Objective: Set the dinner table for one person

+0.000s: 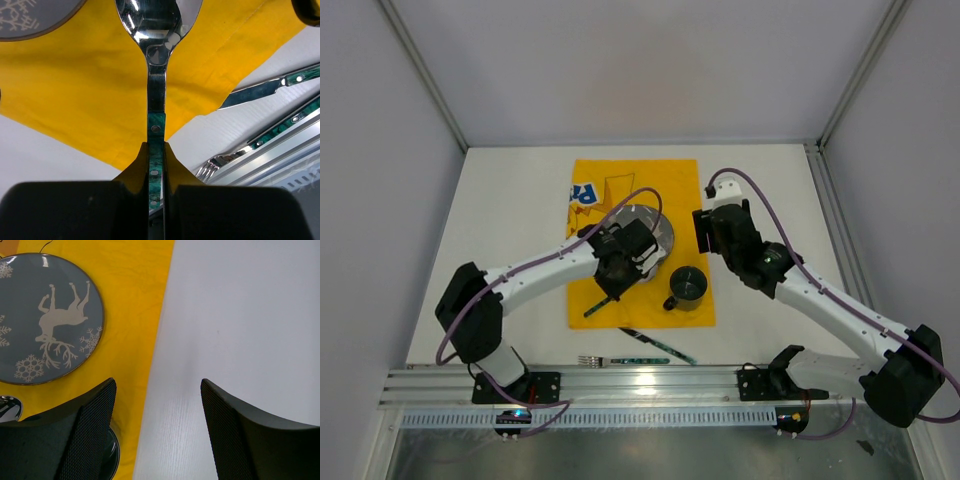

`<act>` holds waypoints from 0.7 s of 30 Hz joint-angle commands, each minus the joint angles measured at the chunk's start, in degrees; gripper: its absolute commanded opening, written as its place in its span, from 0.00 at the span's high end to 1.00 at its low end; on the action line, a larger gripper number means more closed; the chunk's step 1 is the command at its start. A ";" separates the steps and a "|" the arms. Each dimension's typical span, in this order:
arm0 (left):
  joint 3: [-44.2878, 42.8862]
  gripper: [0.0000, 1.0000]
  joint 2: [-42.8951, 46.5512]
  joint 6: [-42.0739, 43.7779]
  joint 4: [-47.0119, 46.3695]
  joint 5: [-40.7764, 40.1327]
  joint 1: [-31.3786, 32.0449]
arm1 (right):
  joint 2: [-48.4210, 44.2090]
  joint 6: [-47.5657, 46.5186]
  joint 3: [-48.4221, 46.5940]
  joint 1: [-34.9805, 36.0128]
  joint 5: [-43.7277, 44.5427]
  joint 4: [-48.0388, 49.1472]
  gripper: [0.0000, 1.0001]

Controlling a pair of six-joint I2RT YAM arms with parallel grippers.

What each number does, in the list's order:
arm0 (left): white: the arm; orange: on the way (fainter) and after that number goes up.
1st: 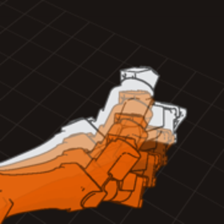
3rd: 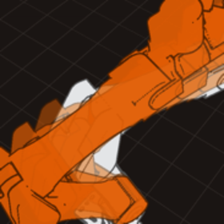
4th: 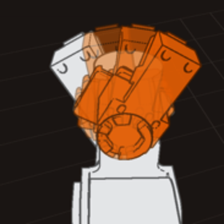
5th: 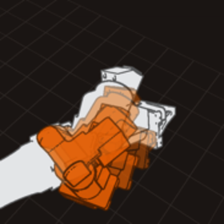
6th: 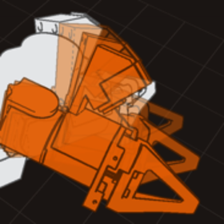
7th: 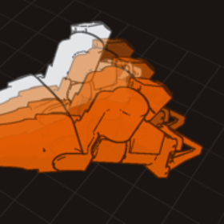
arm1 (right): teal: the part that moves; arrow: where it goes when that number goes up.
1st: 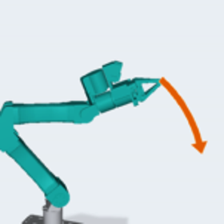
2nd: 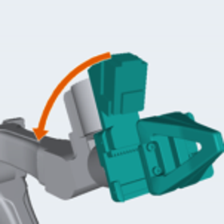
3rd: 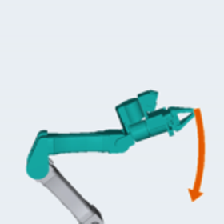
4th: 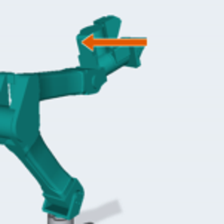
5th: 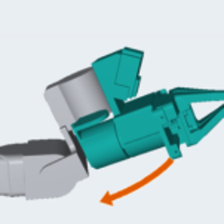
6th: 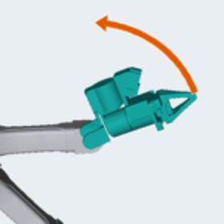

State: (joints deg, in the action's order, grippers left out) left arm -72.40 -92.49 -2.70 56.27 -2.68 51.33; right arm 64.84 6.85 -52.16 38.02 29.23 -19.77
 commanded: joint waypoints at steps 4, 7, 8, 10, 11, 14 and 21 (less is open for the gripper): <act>0.24 1.00 -3.84 4.00 -0.90 5.04 -0.18 | 1.69 0.53 -1.89 -0.23 0.39 0.61 0.27; 0.16 1.00 -6.12 4.63 -0.99 6.89 -0.18 | 2.22 0.53 -2.42 -0.23 0.47 0.52 0.27; -0.02 1.00 -7.26 4.81 -0.99 7.24 -0.18 | 2.40 0.27 -2.42 -0.23 0.47 0.61 0.27; 0.15 1.00 -7.88 5.25 -1.77 7.86 -0.18 | 2.48 0.09 -2.51 -0.23 0.65 0.61 0.27; 0.15 1.00 -8.58 5.51 -2.04 7.69 -0.18 | 2.66 0.09 -2.51 -0.23 0.65 0.61 0.27; -0.89 1.00 -10.25 6.12 -3.10 7.34 -0.18 | 2.92 0.09 -2.68 -0.23 0.39 0.52 0.27; -1.95 1.00 -14.47 8.24 -3.54 6.19 -1.14 | 2.84 -0.79 -2.51 -0.23 1.70 0.00 0.27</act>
State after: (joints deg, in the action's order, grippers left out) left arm -72.34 -106.41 3.53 54.11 3.11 51.11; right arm 67.88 6.42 -52.42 38.02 29.36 -20.69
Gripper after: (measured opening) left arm 0.048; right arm 0.726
